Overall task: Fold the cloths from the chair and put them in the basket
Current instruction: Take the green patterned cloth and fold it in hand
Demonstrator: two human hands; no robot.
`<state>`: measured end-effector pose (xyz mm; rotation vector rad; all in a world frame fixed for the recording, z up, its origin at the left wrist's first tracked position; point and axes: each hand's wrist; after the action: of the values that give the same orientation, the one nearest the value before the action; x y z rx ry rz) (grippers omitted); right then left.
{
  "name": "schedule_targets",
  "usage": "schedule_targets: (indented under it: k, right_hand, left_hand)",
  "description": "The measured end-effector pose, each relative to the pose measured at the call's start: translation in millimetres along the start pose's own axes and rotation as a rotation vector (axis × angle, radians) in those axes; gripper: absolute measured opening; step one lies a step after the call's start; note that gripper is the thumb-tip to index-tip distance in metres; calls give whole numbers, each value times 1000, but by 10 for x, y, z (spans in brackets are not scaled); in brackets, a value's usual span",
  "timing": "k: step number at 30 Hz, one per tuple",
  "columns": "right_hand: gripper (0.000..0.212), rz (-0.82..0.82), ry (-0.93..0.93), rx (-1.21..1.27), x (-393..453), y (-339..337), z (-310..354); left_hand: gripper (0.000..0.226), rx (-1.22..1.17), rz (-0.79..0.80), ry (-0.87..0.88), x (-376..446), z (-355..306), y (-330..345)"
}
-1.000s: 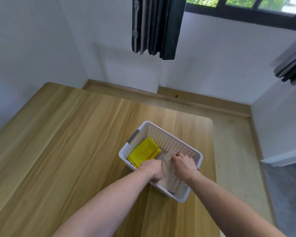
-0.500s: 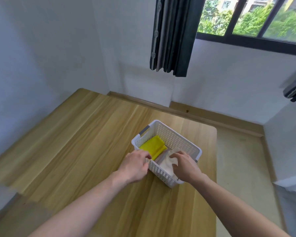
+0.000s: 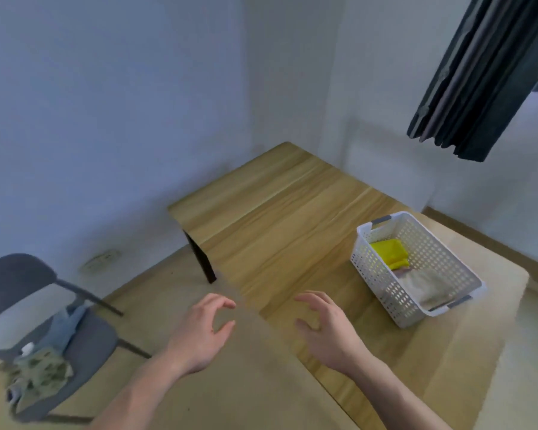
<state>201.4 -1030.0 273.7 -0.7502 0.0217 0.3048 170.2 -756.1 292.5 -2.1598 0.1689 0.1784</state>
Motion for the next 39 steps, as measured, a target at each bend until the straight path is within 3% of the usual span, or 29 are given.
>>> schedule_targets:
  k: [10, 18, 26, 33, 39]
  right_hand:
    - [40, 302, -134, 59, -99, 1721, 1600]
    - [39, 400, -61, 149, -521, 3266, 2589]
    - [37, 484, -50, 88, -282, 3976, 3064]
    - [44, 563, -146, 13, 68, 4653, 3480]
    - [41, 503, -115, 29, 80, 5070, 3744]
  left_hand:
    - [30, -53, -83, -330, -1772, 1744, -817]
    - [32, -75, -69, -448, -2821, 3345, -1338]
    - [35, -112, -94, -515, -2984, 4123, -1637]
    - [30, -129, -89, -620, -3197, 4747, -1772]
    - [32, -107, -29, -547, -3090, 5349, -2026]
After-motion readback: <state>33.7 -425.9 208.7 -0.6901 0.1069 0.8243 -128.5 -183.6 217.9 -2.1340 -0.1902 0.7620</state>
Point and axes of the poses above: each hand's wrist, its own x-axis towards the middle knuckle, its own y-axis out of the palm, z = x × y
